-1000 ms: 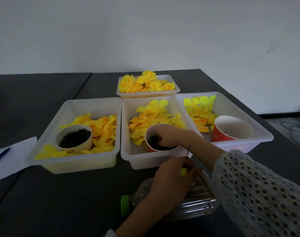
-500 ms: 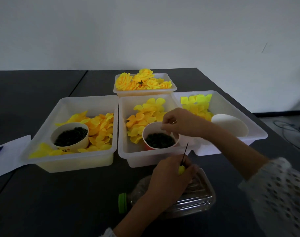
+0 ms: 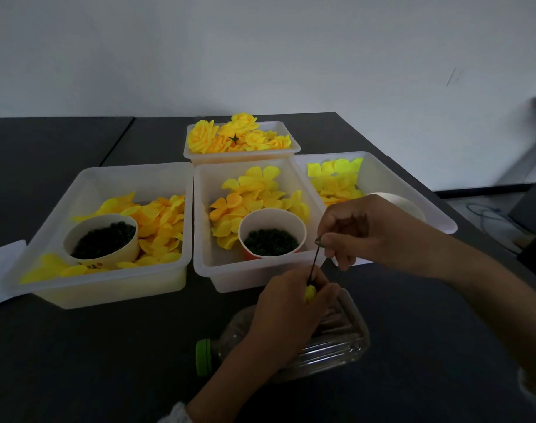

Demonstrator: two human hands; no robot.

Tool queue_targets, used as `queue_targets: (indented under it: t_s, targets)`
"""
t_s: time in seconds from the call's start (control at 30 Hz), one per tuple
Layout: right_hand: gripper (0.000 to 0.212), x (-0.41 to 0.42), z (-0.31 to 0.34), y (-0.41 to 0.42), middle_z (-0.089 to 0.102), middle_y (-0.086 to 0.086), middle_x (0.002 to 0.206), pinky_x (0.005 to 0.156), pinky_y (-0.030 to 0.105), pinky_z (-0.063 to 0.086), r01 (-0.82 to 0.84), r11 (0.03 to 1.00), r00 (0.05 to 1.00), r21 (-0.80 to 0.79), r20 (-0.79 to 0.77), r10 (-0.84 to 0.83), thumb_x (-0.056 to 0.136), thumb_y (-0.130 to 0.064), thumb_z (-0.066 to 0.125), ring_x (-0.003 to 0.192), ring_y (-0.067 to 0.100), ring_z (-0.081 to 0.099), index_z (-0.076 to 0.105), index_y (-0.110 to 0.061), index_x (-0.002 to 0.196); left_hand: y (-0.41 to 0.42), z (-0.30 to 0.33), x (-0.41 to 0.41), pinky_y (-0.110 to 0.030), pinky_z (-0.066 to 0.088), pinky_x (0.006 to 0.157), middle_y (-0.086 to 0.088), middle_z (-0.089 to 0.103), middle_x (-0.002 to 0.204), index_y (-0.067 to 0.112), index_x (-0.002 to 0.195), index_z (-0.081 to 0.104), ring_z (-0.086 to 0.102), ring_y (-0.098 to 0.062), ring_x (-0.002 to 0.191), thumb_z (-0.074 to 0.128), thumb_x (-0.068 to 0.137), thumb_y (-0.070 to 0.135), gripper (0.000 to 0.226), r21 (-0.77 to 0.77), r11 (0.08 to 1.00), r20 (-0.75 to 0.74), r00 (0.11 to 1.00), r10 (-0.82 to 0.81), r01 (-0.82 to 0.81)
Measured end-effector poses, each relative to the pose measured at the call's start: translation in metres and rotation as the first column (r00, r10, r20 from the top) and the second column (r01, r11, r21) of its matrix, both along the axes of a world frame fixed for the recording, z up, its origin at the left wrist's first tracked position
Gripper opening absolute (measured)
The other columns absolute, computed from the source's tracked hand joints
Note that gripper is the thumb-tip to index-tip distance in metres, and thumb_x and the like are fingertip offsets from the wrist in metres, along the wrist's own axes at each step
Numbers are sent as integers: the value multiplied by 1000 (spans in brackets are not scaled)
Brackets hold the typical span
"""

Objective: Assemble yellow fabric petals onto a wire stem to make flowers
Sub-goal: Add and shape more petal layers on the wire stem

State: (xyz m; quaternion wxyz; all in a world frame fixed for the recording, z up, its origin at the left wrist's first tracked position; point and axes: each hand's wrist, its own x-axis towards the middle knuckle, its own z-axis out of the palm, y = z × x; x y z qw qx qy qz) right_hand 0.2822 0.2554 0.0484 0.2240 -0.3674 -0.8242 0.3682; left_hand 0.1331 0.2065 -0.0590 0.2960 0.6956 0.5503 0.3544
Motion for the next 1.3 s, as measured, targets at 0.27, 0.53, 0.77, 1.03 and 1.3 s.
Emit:
queue_targets:
  t_s: [0.27, 0.53, 0.77, 1.03, 1.3]
  targets:
    - [7, -3, -3, -4, 70, 11, 71, 59, 30, 56, -6, 999, 1000, 34, 21, 5, 88, -9, 66, 58, 20, 68, 66, -2, 85, 1, -6, 0, -9, 39, 66, 19, 58, 72, 39, 69, 50, 57, 5, 79, 57, 89, 47, 23, 34, 999, -12, 1000, 4, -3]
    - [16, -2, -10, -3, 70, -3, 81, 68, 40, 54, 17, 997, 996, 77, 85, -24, 85, -26, 70, 64, 17, 66, 69, -24, 100, 3, -10, 0, -8, 36, 63, 21, 58, 71, 42, 67, 50, 56, 10, 81, 57, 88, 51, 24, 34, 999, -23, 999, 24, -23]
    - [6, -13, -21, -12, 70, -3, 73, 62, 22, 52, -21, 1000, 998, -24, 56, 22, 85, -12, 72, 65, 6, 65, 71, -17, 81, 6, -16, -3, -6, 39, 62, 28, 56, 70, 45, 76, 54, 56, 13, 75, 61, 87, 49, 14, 64, 998, -23, 1000, 12, -11]
    - [18, -18, -43, -18, 72, 2, 80, 75, 35, 57, 68, 993, 997, -101, -42, -72, 84, -11, 72, 78, 14, 69, 68, -24, 72, 8, -16, -5, -10, 41, 79, 32, 50, 95, 62, 98, 24, 53, 7, 90, 70, 82, 39, 53, 68, 997, 59, 998, -23, 19]
    - [22, -21, -62, -28, 74, -6, 92, 80, 20, 53, 98, 986, 987, -138, -113, -114, 84, -4, 69, 90, 6, 68, 71, -25, 81, 4, -15, -5, -7, 43, 81, 34, 50, 89, 43, 114, 36, 53, 15, 83, 74, 81, 35, 51, 36, 999, 66, 998, 18, -20]
